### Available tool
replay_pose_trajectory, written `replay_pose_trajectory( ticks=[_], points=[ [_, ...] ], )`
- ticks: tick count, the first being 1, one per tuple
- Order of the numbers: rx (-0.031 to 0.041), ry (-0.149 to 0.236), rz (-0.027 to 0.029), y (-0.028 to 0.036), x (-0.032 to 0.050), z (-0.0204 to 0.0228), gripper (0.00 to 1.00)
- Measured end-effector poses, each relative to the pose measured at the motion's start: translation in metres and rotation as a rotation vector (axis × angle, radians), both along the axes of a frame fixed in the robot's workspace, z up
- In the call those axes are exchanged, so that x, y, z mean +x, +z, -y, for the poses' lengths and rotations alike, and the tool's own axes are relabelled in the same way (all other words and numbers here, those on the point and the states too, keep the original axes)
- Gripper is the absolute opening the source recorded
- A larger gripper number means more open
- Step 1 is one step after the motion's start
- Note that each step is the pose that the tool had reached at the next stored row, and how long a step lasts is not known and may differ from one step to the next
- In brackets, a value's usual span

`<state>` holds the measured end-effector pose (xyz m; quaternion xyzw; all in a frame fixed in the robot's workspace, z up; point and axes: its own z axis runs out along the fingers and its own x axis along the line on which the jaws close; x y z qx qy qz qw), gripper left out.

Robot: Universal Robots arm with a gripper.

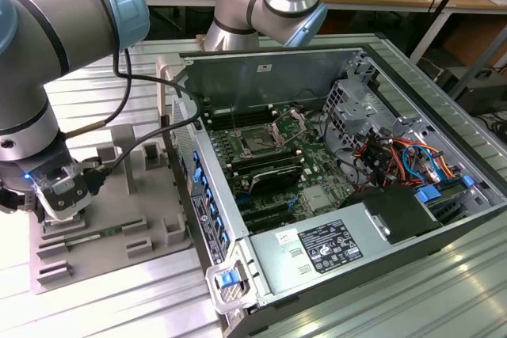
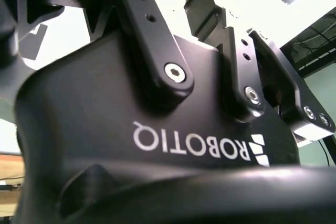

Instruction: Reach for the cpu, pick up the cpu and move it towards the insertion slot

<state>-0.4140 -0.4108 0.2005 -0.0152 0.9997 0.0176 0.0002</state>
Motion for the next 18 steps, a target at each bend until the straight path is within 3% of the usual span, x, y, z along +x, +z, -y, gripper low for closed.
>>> replay_pose_trajectory(
  ticks=[18],
  points=[
    [-0.0001,0.0,-0.0001,0.0092,0.0,0.0,0.55]
  ],
)
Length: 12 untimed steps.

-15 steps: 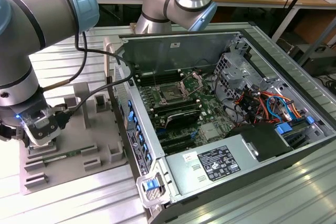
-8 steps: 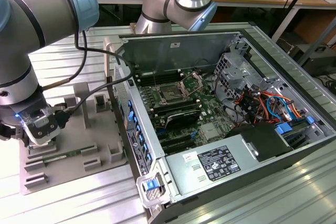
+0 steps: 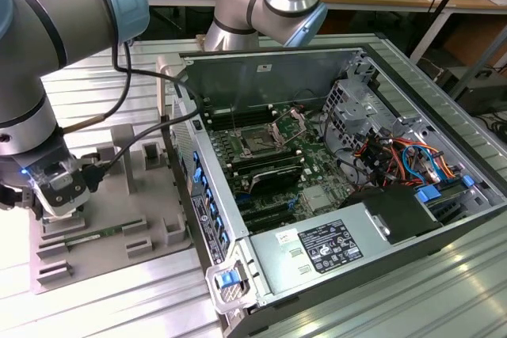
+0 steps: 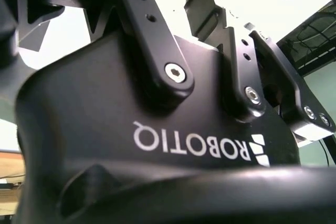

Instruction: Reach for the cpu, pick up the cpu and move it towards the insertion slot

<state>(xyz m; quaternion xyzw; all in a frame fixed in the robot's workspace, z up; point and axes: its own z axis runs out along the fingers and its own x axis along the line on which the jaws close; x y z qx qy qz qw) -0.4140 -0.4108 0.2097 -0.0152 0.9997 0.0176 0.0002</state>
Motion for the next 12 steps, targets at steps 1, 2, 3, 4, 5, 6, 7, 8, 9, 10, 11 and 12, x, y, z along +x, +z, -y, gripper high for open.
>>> replay_pose_trajectory(
  ticks=[1,2,3,4,5,6,7,8,9,10,11,12],
  points=[
    [0.0,0.0,0.0,0.0004,0.0,0.0,0.55],
    [0.0,0.0,0.0,0.0011,0.0,0.0,0.55],
    [0.0,0.0,0.0,0.0015,0.0,0.0,0.55],
    [0.0001,0.0,0.0,0.0021,0.0,0.0,0.55],
    [0.0,0.0,0.0,0.0025,0.0,0.0,0.55],
    [0.0,0.0,-0.0001,0.0029,0.0,0.0,0.55],
    [0.0,0.0,-0.0001,0.0036,0.0,0.0,0.55],
    [0.0,0.0,0.0,0.004,0.0,0.0,0.55],
    [-0.0001,0.0,0.0,0.0046,0.0,0.0,0.55],
    [0.0,0.0,0.0,0.0051,0.0,0.0,0.55],
    [0.0,0.0,0.0,0.0056,0.0,0.0,0.55],
    [0.0,0.0,0.0,0.006,0.0,0.0,0.55]
  ],
)
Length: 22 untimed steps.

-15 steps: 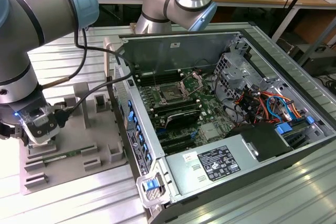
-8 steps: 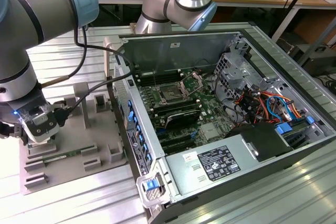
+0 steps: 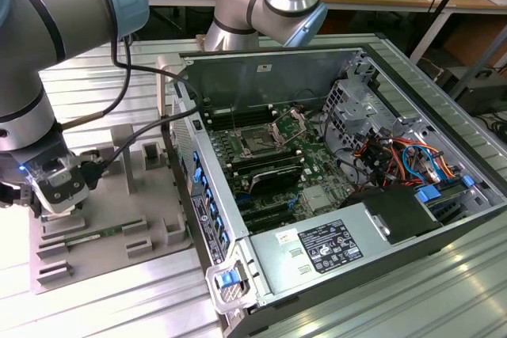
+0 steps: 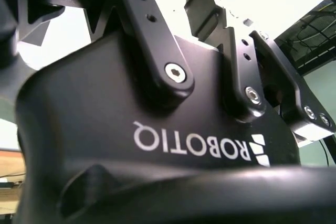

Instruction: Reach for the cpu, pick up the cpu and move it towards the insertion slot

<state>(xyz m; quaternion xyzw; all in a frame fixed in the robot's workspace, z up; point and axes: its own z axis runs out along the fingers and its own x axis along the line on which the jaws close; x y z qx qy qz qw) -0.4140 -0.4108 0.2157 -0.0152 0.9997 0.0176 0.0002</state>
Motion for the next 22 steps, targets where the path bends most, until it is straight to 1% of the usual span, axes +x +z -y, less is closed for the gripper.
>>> replay_pose_trajectory(
  ticks=[22],
  points=[
    [0.0,0.0,0.0,0.014,0.0,0.0,0.55]
  ],
)
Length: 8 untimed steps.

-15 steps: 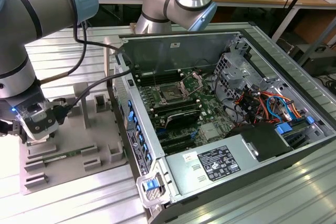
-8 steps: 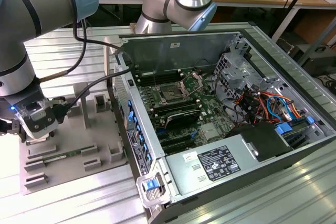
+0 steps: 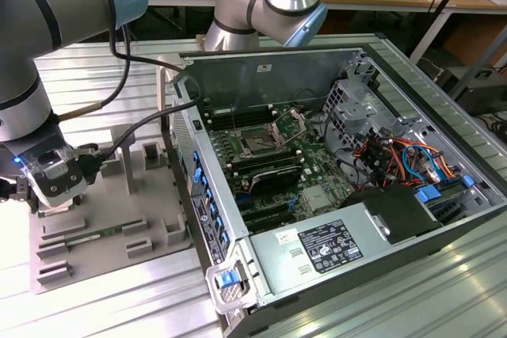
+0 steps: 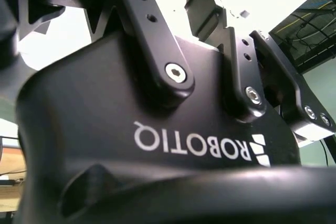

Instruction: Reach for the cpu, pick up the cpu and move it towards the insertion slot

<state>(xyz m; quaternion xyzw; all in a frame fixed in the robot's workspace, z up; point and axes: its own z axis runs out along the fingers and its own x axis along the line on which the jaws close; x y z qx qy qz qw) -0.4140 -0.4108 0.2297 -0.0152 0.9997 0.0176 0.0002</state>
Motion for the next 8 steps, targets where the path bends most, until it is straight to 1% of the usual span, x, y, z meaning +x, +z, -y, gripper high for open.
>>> replay_pose_trajectory(
  ticks=[6,8],
  points=[
    [0.0,0.0,0.0,0.0038,0.0,0.0,0.55],
    [0.0,0.0,0.0,0.006,0.0,0.0,0.55]
  ],
)
